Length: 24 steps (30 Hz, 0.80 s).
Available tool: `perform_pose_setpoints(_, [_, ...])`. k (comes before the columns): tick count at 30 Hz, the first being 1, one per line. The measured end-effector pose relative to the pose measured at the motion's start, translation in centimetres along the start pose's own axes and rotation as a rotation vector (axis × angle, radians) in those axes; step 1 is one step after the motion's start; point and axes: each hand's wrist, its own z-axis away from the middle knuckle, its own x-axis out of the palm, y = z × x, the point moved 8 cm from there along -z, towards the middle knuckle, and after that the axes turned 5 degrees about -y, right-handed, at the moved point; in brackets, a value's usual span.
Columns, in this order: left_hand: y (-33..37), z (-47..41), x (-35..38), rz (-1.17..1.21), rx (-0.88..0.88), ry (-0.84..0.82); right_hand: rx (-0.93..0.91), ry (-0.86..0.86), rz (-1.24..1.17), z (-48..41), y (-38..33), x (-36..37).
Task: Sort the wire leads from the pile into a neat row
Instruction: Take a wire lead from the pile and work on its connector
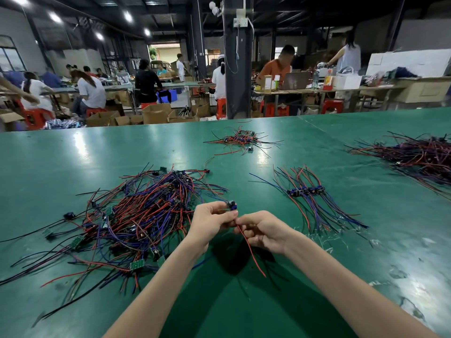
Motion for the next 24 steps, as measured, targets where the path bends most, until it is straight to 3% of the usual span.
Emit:
perform_pose_setpoints(10, [2.2,-0.2,-3.5,0.08,0.096,0.178,-0.141,-0.061,0.241,0.4,-1.2,1.4])
perform_pose_setpoints(24, [1.9,-0.9,-7.6,0.152,0.101,0.283,-0.072,-0.202,0.574,1.5,-0.9,1.8])
